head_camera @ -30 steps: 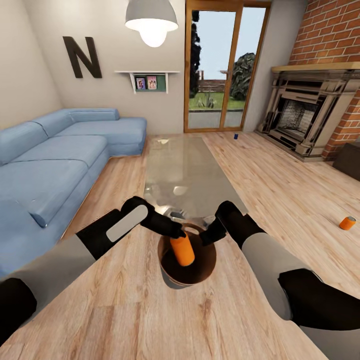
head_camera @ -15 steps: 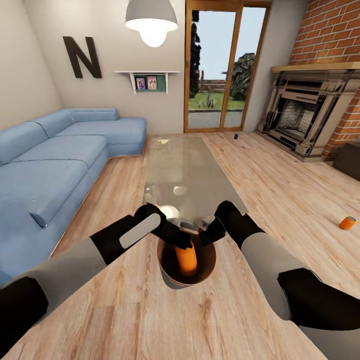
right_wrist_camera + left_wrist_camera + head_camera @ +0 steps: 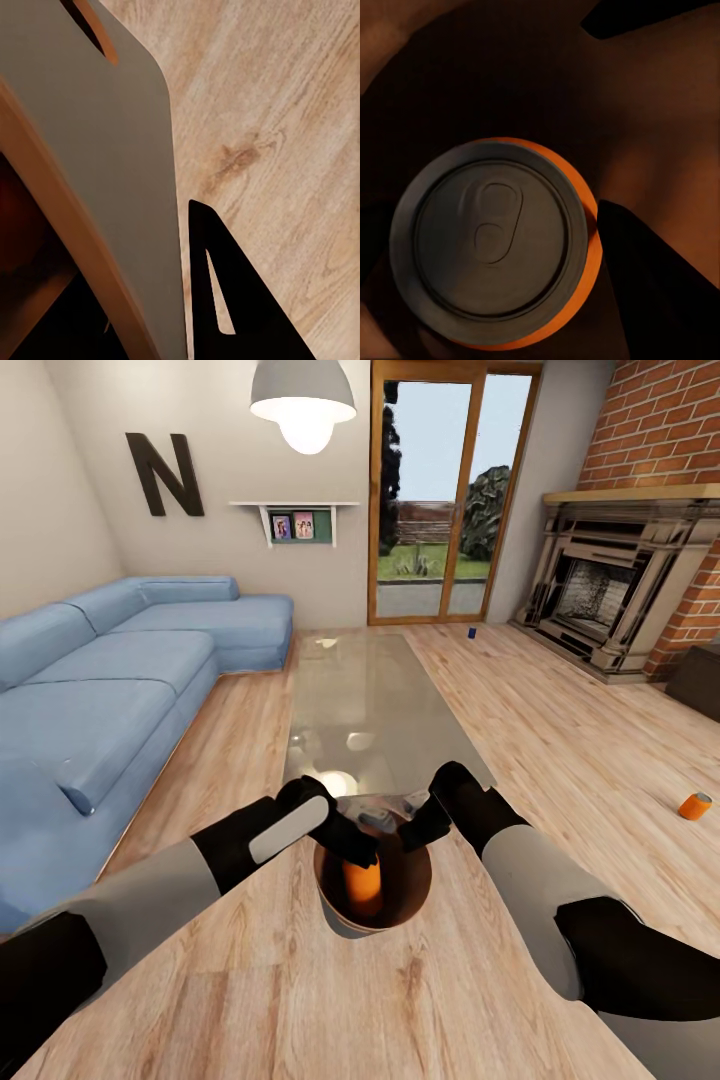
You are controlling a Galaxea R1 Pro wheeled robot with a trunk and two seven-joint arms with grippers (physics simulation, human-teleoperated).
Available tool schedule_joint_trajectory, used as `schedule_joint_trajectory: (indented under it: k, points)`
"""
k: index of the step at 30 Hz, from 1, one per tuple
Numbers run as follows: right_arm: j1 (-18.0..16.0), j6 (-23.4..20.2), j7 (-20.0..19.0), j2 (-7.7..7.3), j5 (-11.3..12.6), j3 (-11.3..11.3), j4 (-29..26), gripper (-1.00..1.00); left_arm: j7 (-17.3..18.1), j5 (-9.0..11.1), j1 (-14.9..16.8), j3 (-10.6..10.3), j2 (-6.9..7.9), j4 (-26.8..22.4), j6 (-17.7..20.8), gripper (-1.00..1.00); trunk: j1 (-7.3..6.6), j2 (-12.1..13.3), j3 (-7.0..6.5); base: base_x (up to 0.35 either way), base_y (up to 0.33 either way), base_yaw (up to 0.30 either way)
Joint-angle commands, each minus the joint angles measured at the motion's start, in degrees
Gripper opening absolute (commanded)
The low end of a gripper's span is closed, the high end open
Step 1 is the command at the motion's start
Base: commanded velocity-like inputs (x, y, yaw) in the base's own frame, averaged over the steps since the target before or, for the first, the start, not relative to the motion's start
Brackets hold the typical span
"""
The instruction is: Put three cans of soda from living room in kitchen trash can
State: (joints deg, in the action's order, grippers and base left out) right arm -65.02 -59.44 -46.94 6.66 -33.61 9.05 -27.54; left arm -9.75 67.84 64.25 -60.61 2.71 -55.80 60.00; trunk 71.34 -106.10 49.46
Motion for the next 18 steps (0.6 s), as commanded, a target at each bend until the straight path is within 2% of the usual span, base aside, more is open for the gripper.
schedule_joint_trajectory:
  k: [1,6,14,15,18]
  points:
    - [0.0,-0.6,-0.3,0.02,1.4,-0.2,0.0,-1.0,-0.1,-0.1,0.0,-0.1,-0.08,0.1,0.0,-1.0,0.0,0.0,-0.01,0.0,0.0,0.0]
    - [0.0,-0.6,-0.3,-0.05,1.4,-0.2,0.0,-1.0,-0.3,-0.1,0.0,-0.3,-0.19,0.1,0.0,-1.0,0.0,0.0,-0.01,0.0,0.0,0.0]
    - [0.0,-0.6,-0.3,-0.04,1.4,-0.2,0.0,-1.0,-2.6,-0.1,0.0,-0.6,-0.48,0.2,0.0,-1.0,0.0,0.0,-0.01,0.0,0.0,0.0]
    - [0.0,-0.6,-0.3,-0.05,1.4,-0.2,0.0,-1.0,-2.6,-0.1,0.0,-0.6,-0.49,0.2,0.0,1.0,0.0,0.0,-0.01,0.0,0.0,0.0]
    - [0.0,-0.6,-0.3,-0.07,1.4,-0.2,0.0,-1.0,-2.8,-0.1,0.0,-0.6,-0.45,0.2,0.0,1.0,0.0,0.0,-0.01,0.0,0.0,0.0]
